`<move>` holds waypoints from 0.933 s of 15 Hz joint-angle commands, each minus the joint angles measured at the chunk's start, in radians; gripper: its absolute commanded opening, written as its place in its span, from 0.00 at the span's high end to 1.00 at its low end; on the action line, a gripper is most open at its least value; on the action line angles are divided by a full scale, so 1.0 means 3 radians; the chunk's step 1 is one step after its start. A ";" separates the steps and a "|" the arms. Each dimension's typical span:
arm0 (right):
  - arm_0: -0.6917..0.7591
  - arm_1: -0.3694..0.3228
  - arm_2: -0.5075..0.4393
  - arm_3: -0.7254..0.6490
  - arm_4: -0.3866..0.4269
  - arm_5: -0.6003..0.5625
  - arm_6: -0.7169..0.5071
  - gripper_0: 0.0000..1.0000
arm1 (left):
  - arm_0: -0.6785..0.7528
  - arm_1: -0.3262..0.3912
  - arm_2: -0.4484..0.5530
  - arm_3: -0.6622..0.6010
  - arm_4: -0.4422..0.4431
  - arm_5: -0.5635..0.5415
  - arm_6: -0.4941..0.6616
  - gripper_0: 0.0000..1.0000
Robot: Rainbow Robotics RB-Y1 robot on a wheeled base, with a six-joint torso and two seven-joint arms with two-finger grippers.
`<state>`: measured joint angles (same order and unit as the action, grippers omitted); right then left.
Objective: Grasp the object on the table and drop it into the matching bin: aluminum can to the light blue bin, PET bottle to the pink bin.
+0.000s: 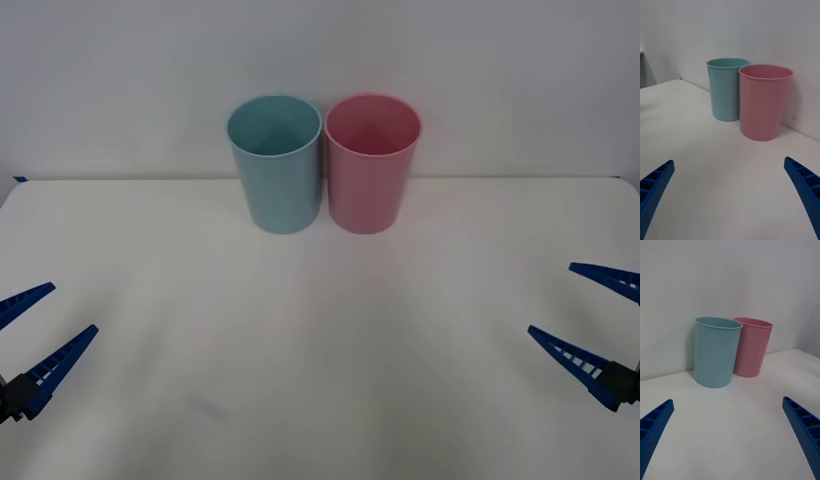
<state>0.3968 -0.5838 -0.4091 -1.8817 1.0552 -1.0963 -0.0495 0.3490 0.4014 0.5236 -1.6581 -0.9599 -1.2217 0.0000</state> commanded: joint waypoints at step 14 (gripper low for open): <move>0.0457 0.0310 -0.0492 0.0003 -0.0158 -0.0298 -0.0009 0.00 | 0.0000 0.0000 0.0000 0.0000 0.0000 0.0000 0.0000 0.00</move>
<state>0.5332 -0.4911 -0.5565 -1.8808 1.0083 -1.1858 -0.0520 0.3490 0.4014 0.5236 -1.6581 -0.9599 -1.2217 0.0000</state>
